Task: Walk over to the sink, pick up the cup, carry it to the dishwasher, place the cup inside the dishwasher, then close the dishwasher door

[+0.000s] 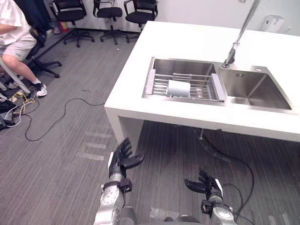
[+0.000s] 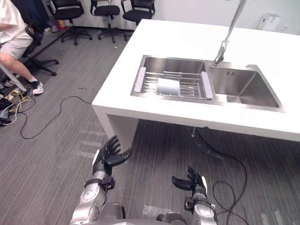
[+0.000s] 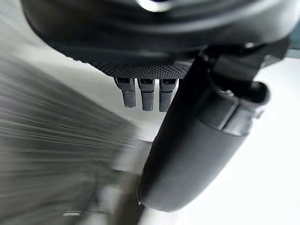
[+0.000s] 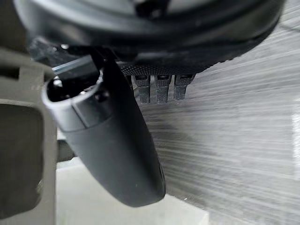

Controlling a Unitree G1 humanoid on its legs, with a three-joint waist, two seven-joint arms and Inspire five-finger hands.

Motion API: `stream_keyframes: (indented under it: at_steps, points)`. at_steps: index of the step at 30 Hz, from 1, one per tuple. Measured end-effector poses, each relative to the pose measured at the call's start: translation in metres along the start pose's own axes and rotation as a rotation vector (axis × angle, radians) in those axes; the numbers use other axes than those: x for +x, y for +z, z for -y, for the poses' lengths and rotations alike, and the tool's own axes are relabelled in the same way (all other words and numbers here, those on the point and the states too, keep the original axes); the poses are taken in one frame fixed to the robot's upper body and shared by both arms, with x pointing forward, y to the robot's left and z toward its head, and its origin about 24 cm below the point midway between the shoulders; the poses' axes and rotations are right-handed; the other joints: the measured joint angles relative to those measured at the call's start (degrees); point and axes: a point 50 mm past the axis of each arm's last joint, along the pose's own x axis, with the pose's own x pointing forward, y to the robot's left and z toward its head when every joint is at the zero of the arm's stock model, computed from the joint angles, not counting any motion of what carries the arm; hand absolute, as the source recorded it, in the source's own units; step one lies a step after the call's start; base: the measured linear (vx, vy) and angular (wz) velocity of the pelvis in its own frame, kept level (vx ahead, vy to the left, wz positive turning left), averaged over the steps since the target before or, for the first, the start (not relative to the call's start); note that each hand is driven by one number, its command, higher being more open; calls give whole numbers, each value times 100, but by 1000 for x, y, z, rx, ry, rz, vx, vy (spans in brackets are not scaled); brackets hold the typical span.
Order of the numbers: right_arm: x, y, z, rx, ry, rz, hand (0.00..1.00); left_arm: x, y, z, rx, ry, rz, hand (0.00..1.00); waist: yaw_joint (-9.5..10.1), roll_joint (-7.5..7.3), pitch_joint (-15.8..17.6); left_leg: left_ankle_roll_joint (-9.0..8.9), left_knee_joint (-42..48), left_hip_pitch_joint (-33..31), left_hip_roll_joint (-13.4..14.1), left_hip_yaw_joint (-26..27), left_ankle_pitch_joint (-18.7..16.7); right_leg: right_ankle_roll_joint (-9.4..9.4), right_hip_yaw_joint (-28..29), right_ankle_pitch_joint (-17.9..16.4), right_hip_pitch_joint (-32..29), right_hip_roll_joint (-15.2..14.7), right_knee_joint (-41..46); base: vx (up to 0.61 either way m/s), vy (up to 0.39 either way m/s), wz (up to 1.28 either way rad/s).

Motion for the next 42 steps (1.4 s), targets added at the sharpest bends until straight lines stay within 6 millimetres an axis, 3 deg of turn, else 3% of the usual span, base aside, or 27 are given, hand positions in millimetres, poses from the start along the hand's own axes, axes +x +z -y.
stream_keyframes:
  at_steps: [2, 3, 4, 5, 8, 11, 13, 14, 15, 16, 17, 20, 21, 22, 23, 24, 26, 27, 28, 29, 31, 34, 36, 38, 42]
  points:
    - [0, -1, 2, -2, -6, -2, 90, -2, 30, 8, -20, -29, 138, 90, 0, 59, -17, 19, -1577, 0, -309, -22, 106, 273, 65, -256, 70, -168, 229, 310, 232, -2]
    - [0, 0, 5, -9, -11, 0, 90, -4, 37, 11, -29, -36, 174, 90, 3, 112, -40, 172, -2040, 55, -393, -64, 523, 357, 112, -344, 45, -171, 363, 325, 255, -7]
    - [0, -5, 2, -6, -6, -22, 90, -4, 47, 13, -29, -49, 228, 90, 57, -57, -44, 264, -2144, 227, -604, 90, 510, 456, 349, -491, 51, -346, 417, 313, 228, 11]
    - [-1, -8, 1, -6, -1, -32, 90, -6, 57, 16, -30, -51, 270, 90, 58, -126, -81, 318, -2219, 256, -781, 87, 487, 461, 574, -486, 153, -437, 186, 320, 218, 17]
    - [1, -9, -3, -8, 9, -49, 90, -13, 76, 19, -42, -43, 366, 90, 164, -142, -79, 486, -2187, 339, -905, 189, 367, 595, 745, -395, 361, -547, -158, 267, 144, 2]
    - [4, -8, -7, -14, 28, -46, 90, -26, 95, 30, -63, -94, 470, 90, 265, -138, -104, 445, -2276, 561, -913, 260, 151, 719, 925, -321, 436, -587, -113, 176, 55, -26]
    - [4, -7, -9, -20, 38, -48, 90, -33, 101, 45, -76, -184, 499, 90, 295, -183, -107, 410, -2426, 782, -855, 380, -4, 945, 1041, -418, -22, -582, 1025, 130, 32, -37]
    - [3, -10, -10, -31, 47, -53, 90, -36, 100, 53, -73, -234, 493, 90, 252, -267, -128, 411, -2488, 942, -895, 450, -70, 1359, 1039, -367, -506, -686, 2083, 71, -6, -20]
    - [2, -13, -11, -32, 50, -63, 90, -37, 99, 55, -65, -257, 486, 90, 218, -316, -134, 463, -2507, 1041, -917, 477, -126, 1552, 1038, -252, -741, -757, 2621, 179, -39, -11]
    - [0, -19, -14, -27, 56, -85, 90, -39, 97, 60, -54, -293, 474, 90, 118, -380, -123, 495, -2528, 1246, -939, 470, -214, 1591, 1020, -84, -1059, -905, 3477, 194, -54, 0]
    - [-3, -24, -16, -33, 62, -102, 90, -40, 96, 63, -38, -311, 472, 90, 17, -391, -132, 474, -2542, 1400, -922, 453, -301, 1284, 951, -265, -1321, -955, 3874, 270, -101, 5]
    - [-7, -29, -22, -54, 99, -115, 90, -37, 100, 71, -29, -350, 498, 90, -110, -387, -138, 238, -2583, 1637, -654, 362, -447, 740, 500, -609, -1925, -957, 3543, 248, -170, 10]
    - [-7, -30, -23, -58, 104, -115, 90, -36, 100, 73, -28, -355, 503, 90, -117, -387, -138, 166, -2599, 1681, -584, 346, -466, 684, 429, -640, -2029, -934, 3330, 281, -253, 12]
    - [-7, -30, -23, -62, 109, -115, 90, -31, 100, 75, -24, -364, 508, 90, -138, -407, -155, -35, -2602, 1756, -472, 303, -483, 622, 332, -568, -2133, -871, 2638, 298, -265, 14]
    - [-8, -30, -24, -66, 114, -116, 90, -29, 100, 75, -13, -363, 506, 90, -163, -571, -256, -190, -2554, 1784, -504, 282, -555, 538, 325, -36, -2112, -852, 1797, 347, -278, 17]
    - [-7, -31, -18, -84, 103, -122, 90, -25, 93, 74, 1, -352, 484, 90, -220, -387, -273, -325, -2510, 1862, -357, 178, -643, 486, 224, -18, -2039, -746, 1884, 351, -244, -1]
    - [-4, -26, -5, -116, 84, -108, 90, -19, 78, 75, 11, -330, 404, 90, -208, -99, -411, -344, -2727, 2038, -142, 175, -392, 320, 174, -126, -1872, -460, 1718, 378, -238, -14]
    - [-4, -26, -4, -119, 81, -105, 90, -18, 77, 76, 16, -331, 395, 90, -223, -51, -388, -381, -2576, 2024, -68, 154, -322, 292, 145, -150, -1738, -392, 1609, 326, -212, -7]
    - [-4, -25, 1, -124, 71, -106, 90, -18, 76, 77, 17, -335, 384, 90, -226, 36, -293, -356, -1753, 1793, 135, 62, -153, 264, 97, -166, -1367, -227, 1349, 282, -203, -1]
    - [-6, -29, 4, -123, 64, -115, 90, -18, 75, 76, 21, -337, 380, 90, -196, 62, -252, -295, -595, 1398, 344, -80, 286, 214, 72, -193, -998, -114, 1114, 286, -197, -6]
    - [-13, -38, 8, -122, 53, -140, 90, -18, 76, 75, 20, -329, 383, 90, -68, 22, -239, -291, 422, 910, 485, -87, 251, 99, 101, -278, -610, -59, 888, 180, -83, -15]
    - [-12, -36, 8, -121, 52, -136, 90, -17, 82, 68, 10, -291, 414, 90, -29, 39, -260, -16, -19, 371, 316, 71, -10, 101, 179, -356, -489, -52, 770, 161, 33, -14]
    - [-12, -37, 6, -118, 57, -143, 90, -15, 82, 62, 24, -261, 415, 90, 5, 98, -319, 55, -1301, 468, 16, 8, 111, 296, 284, -354, -499, -45, 788, 174, 124, -18]
    - [-11, -38, 2, -108, 77, -146, 90, -12, 80, 54, 95, -239, 413, 90, -11, -12, -376, -21, -2085, 764, -252, -39, 82, 444, 358, -244, -508, -148, 549, 194, 109, -4]
    - [-14, -48, 4, -109, 76, -190, 90, -10, 69, 54, 188, -255, 367, 90, -42, -31, -385, 21, -2768, 1242, -527, -7, 266, 540, 436, -47, -99, -300, 13, 113, 84, 7]
